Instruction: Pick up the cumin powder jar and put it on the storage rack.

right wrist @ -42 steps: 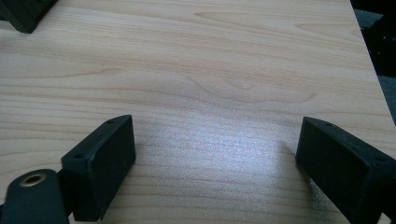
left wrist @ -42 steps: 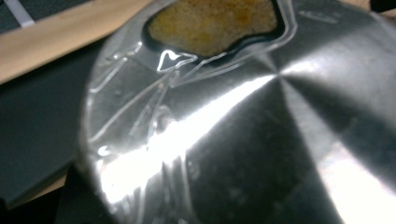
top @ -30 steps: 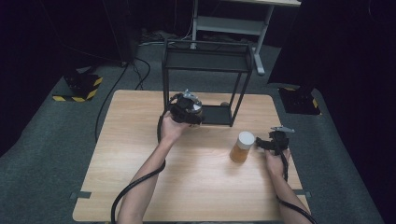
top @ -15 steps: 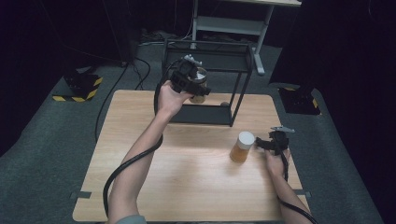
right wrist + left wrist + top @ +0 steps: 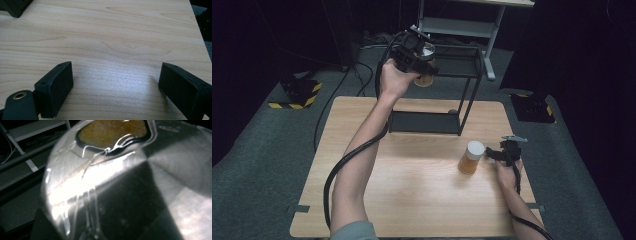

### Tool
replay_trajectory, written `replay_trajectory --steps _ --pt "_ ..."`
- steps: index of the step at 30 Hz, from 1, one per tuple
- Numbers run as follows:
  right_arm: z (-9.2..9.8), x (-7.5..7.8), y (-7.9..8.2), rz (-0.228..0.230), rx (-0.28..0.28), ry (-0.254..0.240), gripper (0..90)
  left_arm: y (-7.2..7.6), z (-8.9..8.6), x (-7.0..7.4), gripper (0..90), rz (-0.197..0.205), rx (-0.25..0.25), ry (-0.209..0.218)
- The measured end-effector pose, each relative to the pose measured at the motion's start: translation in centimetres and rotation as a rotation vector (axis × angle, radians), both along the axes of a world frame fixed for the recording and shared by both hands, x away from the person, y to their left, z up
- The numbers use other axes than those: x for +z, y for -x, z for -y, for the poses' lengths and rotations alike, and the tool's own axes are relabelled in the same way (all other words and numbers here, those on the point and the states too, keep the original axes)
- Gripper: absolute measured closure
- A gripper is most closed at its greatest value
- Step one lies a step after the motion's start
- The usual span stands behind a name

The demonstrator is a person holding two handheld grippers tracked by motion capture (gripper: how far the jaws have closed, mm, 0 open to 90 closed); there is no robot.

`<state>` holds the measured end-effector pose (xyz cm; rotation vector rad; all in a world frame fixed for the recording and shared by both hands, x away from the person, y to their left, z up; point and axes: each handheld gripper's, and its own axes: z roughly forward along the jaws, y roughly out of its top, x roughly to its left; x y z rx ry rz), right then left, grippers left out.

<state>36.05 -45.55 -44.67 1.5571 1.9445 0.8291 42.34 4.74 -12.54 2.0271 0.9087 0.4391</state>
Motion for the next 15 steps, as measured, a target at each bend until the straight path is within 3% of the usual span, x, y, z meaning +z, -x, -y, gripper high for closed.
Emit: replay_trajectory --steps 5,6,7,9,12,13,14,15 --pt "0.0 0.0 0.0 0.002 0.005 0.001 11.7 -0.6 0.7 0.7 31.2 0.015 0.054 -0.024" --pt "0.0 0.0 0.0 0.002 0.005 0.001 11.7 -0.4 1.2 -0.2 31.2 0.029 0.11 0.049" --pt "0.1 0.0 0.0 0.001 0.008 0.0 11.7 -1.0 0.9 0.7 31.2 0.02 0.084 -0.015" --pt "0.1 0.0 0.0 0.001 0.01 0.001 11.6 -1.3 1.0 0.5 31.2 0.021 0.103 -0.006" --pt "0.0 0.0 0.0 -0.002 0.012 0.002 11.6 -1.6 1.5 0.3 31.1 0.027 0.139 -0.024" --pt "0.0 0.0 0.0 -0.001 0.014 0.002 11.6 -1.3 2.2 -1.0 31.2 0.047 0.203 0.06" --pt "0.0 0.0 0.0 -0.002 0.014 0.001 11.6 -1.7 2.0 -0.6 31.2 0.034 0.192 0.033" --pt "0.0 0.0 0.0 -0.002 0.015 0.001 11.7 -1.8 2.2 -0.9 31.2 0.038 0.208 0.047"
